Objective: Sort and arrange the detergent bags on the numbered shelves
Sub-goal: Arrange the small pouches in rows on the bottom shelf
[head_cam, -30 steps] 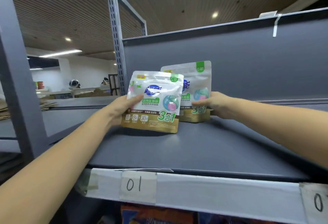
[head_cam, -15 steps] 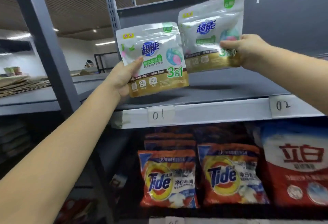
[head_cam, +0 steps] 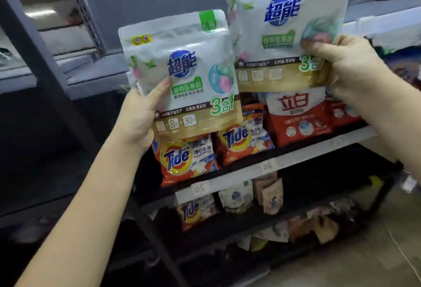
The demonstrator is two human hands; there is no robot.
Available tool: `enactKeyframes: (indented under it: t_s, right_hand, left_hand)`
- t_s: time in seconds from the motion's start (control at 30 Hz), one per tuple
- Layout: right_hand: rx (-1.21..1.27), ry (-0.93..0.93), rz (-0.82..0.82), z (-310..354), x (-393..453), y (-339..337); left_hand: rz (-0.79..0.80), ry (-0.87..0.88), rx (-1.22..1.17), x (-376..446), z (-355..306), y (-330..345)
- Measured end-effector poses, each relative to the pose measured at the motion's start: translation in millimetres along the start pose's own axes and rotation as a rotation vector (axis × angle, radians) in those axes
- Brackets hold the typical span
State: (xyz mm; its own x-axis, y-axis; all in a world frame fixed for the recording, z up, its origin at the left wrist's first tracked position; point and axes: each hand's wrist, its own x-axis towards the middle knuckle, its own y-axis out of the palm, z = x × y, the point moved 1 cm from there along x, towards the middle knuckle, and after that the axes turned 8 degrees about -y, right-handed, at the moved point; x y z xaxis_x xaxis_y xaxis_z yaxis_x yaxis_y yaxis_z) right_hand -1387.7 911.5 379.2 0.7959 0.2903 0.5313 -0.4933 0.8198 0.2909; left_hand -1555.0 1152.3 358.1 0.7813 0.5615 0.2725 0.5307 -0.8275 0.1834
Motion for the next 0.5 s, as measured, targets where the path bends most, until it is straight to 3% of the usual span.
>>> enactKeyframes:
  t_s: [0.23, 0.5]
  right_hand:
    - [-0.049, 0.170, -0.107, -50, -104, -75]
    - [-0.159, 0.526, -0.254, -150, -181, -165]
  left_hand:
    - [0.014, -0.263, -0.002, -70, 109, 16]
    - [-0.027, -0.587, 0.058, -120, 234, 41]
